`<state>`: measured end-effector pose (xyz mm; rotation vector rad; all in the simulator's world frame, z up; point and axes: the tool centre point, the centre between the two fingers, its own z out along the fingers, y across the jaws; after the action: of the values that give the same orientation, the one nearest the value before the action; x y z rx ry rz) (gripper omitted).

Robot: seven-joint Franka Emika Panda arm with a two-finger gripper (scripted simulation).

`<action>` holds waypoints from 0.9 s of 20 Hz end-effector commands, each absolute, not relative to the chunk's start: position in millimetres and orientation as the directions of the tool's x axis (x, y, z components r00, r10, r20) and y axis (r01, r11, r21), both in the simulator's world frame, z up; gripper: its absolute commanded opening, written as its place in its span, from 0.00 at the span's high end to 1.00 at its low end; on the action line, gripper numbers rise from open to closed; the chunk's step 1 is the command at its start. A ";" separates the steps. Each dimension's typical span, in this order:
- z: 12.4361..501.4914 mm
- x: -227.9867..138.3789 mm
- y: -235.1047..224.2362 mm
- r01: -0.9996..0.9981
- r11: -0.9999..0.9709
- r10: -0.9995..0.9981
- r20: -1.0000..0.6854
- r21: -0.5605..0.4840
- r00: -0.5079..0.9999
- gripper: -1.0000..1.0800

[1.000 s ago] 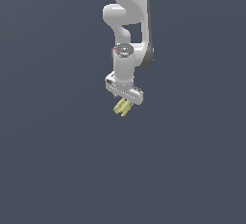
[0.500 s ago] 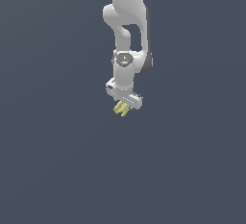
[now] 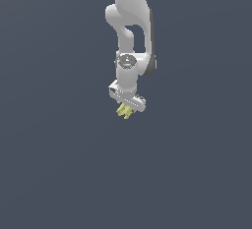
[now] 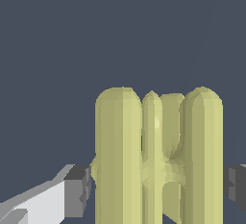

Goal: Pick up the object and move it to a goal position.

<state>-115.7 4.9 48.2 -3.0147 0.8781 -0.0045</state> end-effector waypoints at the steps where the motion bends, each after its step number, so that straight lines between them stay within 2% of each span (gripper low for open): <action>1: 45.4 -116.2 4.2 -0.538 -0.843 -0.538 0.000 0.000 0.843 1.00; 10: 56.5 -112.0 13.5 -0.537 -0.844 -0.537 0.002 -0.003 0.844 1.00; 18: 91.8 -95.8 50.6 -0.538 -0.843 -0.538 0.003 -0.001 0.843 1.00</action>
<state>-99.6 41.7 83.3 -3.0156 0.8799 -0.0033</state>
